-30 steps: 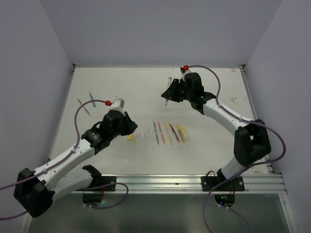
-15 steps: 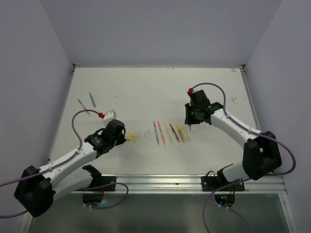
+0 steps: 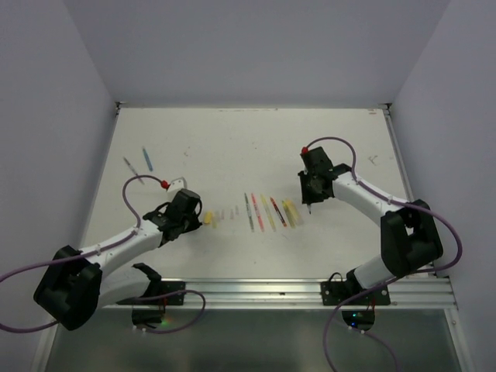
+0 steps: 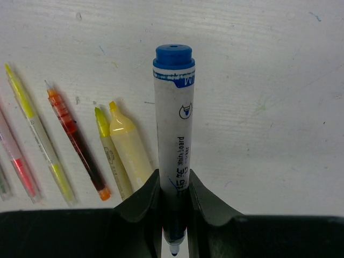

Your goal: Open the pen caps

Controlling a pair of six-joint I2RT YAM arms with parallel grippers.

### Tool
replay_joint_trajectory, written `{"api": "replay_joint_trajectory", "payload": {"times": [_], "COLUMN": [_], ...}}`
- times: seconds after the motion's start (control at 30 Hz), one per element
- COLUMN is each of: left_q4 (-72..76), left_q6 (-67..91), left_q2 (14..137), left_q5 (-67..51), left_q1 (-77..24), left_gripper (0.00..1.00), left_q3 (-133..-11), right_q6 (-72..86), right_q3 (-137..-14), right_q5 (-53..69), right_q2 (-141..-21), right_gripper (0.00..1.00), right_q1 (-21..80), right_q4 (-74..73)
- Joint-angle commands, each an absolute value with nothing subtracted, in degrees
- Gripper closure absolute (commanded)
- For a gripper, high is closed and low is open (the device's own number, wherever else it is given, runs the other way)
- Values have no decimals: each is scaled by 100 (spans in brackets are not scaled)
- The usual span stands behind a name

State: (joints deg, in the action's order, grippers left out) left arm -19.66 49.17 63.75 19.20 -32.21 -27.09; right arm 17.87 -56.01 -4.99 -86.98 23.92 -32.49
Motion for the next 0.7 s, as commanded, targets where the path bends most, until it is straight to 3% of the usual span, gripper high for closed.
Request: {"api": "replay_joint_trajectory", "payload": {"times": [0.0,0.13,0.67], "left_q4": [-1389,-1388,-1204], "left_q6": [4702,4728,4790], "left_q2": [6530,6653,6733], "left_q5": [1705,1687,1617], "left_q1": [-3164,-3146,-3032], "left_gripper": [91,81,66], "left_q3": [-2742,-2769,-2584], "right_q6": [1687,1679,1626], "right_q3": [-5564,-5555,-5555], "right_q5": [-563,-484,-228], "right_q2": [-8745,-8789,-9141], "right_gripper": [98,98,94], "right_q1": [2347,2338,2382], "right_q4": [-3155,-3155,-3331]}}
